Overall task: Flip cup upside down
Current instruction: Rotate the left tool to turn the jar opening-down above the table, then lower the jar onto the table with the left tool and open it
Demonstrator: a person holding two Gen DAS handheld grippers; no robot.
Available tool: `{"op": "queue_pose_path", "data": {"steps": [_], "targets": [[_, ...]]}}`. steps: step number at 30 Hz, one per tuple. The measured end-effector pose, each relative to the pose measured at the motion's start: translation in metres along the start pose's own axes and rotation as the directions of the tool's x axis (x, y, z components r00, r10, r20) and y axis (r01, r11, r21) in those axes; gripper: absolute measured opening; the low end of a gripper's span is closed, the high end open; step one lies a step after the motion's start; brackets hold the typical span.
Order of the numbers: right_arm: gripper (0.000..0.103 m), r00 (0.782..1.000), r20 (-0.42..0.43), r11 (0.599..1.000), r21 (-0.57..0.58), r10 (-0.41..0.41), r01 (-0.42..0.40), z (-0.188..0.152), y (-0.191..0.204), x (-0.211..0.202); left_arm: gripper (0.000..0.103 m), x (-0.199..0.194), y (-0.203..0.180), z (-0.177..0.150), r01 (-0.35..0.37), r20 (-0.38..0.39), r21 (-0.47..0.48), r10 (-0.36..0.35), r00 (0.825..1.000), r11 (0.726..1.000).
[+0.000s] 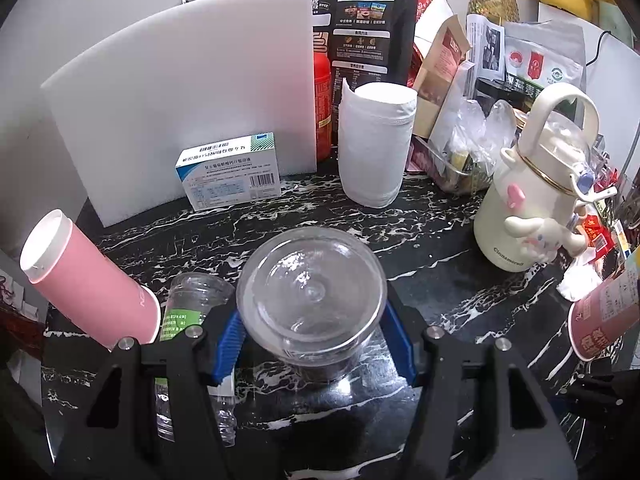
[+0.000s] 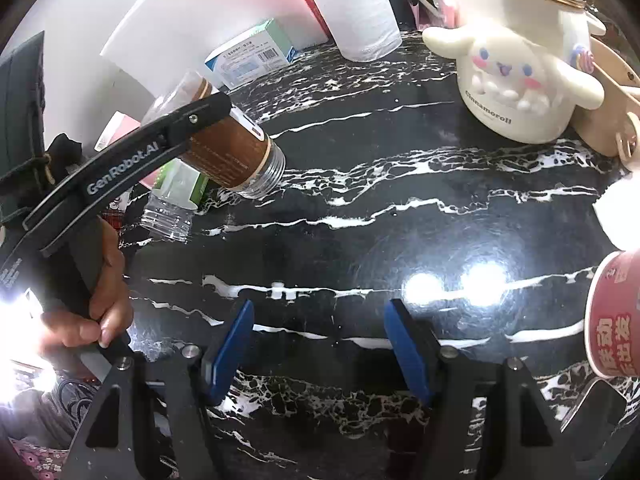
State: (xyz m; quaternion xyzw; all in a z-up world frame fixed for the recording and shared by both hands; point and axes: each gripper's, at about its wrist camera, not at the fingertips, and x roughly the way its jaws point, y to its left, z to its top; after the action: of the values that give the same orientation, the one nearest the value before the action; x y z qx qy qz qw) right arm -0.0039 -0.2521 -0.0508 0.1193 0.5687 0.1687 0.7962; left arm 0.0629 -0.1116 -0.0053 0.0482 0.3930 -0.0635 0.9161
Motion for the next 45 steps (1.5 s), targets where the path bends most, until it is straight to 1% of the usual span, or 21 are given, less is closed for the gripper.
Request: {"op": "queue_pose_path", "data": {"steps": [12,16,18,19,22,23,25,29,32,36,39,45], "targets": [[0.068,0.999,0.032,1.0,-0.001,0.002,-0.002,0.0,0.002,-0.013,0.06,0.001,-0.005,0.002,-0.02,-0.026,0.038,0.021,0.999,0.999],[0.068,0.999,0.052,1.0,-0.001,0.001,-0.001,0.001,0.004,-0.019,0.062,-0.001,-0.006,0.004,-0.04,-0.04,0.05,0.042,0.998,0.998],[0.068,0.998,0.059,1.0,-0.003,-0.007,0.007,0.002,0.006,-0.021,0.066,-0.005,-0.005,0.005,-0.051,-0.04,0.049,0.053,0.998,0.997],[0.068,0.998,0.065,1.0,-0.005,-0.017,0.018,0.002,0.007,-0.024,0.07,-0.007,-0.005,0.006,-0.057,-0.037,0.048,0.058,0.998,0.997],[0.069,0.996,0.08,0.999,-0.021,-0.037,0.039,0.003,0.011,-0.029,0.078,-0.021,-0.002,0.009,-0.072,-0.01,0.044,0.073,0.997,0.996],[0.07,0.996,0.084,0.999,-0.027,-0.038,0.04,0.004,0.012,-0.03,0.082,-0.026,-0.001,0.011,-0.073,0.002,0.042,0.073,0.997,0.996],[0.072,0.995,0.094,0.998,-0.037,-0.038,0.042,0.005,0.017,-0.034,0.086,-0.036,0.002,0.014,-0.072,0.015,0.04,0.072,0.997,0.997],[0.073,0.992,0.116,0.997,-0.061,-0.05,0.057,0.009,0.025,-0.041,0.087,-0.053,0.009,0.019,-0.057,0.023,0.019,0.057,0.998,0.998],[0.074,0.987,0.144,0.993,-0.086,-0.073,0.086,0.012,0.034,-0.048,0.087,-0.066,0.016,0.021,-0.054,0.022,0.003,0.054,0.998,0.999],[0.075,0.978,0.185,0.987,-0.114,-0.091,0.113,0.019,0.045,-0.056,0.087,-0.083,0.026,0.02,-0.078,0.027,-0.012,0.079,0.997,0.997],[0.075,0.973,0.205,0.983,-0.131,-0.101,0.129,0.023,0.052,-0.058,0.087,-0.094,0.038,0.016,-0.109,0.018,-0.047,0.11,0.994,0.993],[0.076,0.955,0.258,0.966,-0.168,-0.147,0.194,0.029,0.076,-0.055,0.087,-0.106,0.066,0.004,-0.138,-0.009,-0.11,0.138,0.99,0.984]]}}
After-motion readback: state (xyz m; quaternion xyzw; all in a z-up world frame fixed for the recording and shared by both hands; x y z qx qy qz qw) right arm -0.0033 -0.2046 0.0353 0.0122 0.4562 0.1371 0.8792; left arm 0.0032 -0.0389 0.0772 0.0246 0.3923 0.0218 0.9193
